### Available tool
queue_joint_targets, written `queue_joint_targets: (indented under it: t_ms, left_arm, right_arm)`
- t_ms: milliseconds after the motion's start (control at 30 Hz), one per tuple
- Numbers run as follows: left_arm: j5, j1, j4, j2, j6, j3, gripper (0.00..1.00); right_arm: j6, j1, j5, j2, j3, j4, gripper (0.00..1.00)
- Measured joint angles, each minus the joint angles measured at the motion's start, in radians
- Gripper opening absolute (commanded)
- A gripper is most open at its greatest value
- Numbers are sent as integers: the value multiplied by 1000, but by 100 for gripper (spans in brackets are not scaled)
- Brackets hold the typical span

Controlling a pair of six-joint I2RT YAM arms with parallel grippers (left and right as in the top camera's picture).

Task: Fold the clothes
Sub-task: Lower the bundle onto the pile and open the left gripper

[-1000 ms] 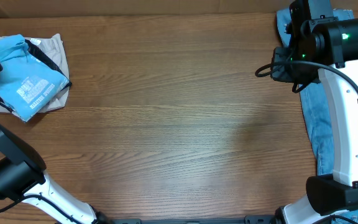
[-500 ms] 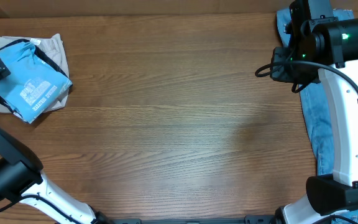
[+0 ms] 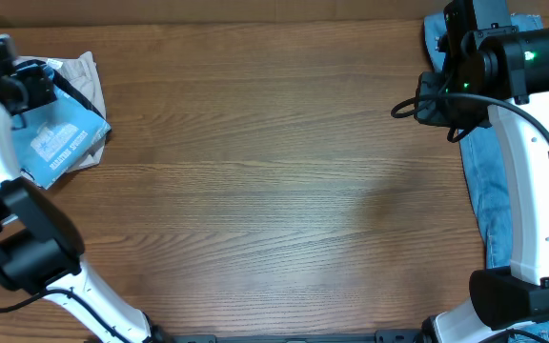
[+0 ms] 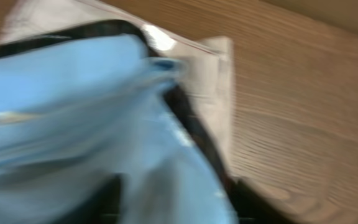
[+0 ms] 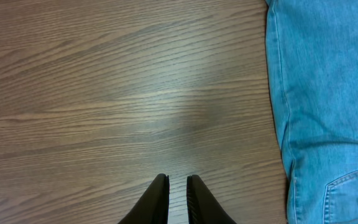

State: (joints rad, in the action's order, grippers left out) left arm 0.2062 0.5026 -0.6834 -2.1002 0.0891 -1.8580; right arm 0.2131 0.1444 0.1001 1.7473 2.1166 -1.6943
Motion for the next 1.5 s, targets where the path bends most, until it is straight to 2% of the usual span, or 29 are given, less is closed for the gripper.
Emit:
queue_joint_targets:
  t_ms: [100, 467, 633, 833, 967, 1067, 1267, 1333, 1500]
  left_arm:
    - [-12, -33, -2, 0, 15, 0, 24]
    - [-57, -16, 72, -27, 18, -18, 21]
    - [-69, -15, -8, -153, 18, -129, 21]
    - [-76, -11, -147, -341, 7, -377, 21]
    - [-80, -9, -157, -390, -35, -489, 23]
    - [-106, -3, -135, -394, -88, -552, 33]
    - [-134, 16, -134, -394, -204, -660, 28]
    - [-135, 18, -170, -394, -226, -664, 24]
    - [-94, 23, -315, -394, -219, -669, 23]
  right_arm:
    - [-1, 0, 0, 0, 0, -1, 14]
    - [0, 0, -3, 0, 0, 0, 14]
    - [0, 0, -17, 0, 0, -1, 14]
    - [0, 0, -19, 0, 0, -1, 14]
    - [0, 0, -21, 0, 0, -1, 14]
    - [0, 0, -26, 0, 0, -1, 14]
    - [0, 0, -39, 0, 0, -1, 14]
    - [0, 0, -42, 0, 0, 0, 14]
    - [-1, 0, -44, 0, 0, -1, 15]
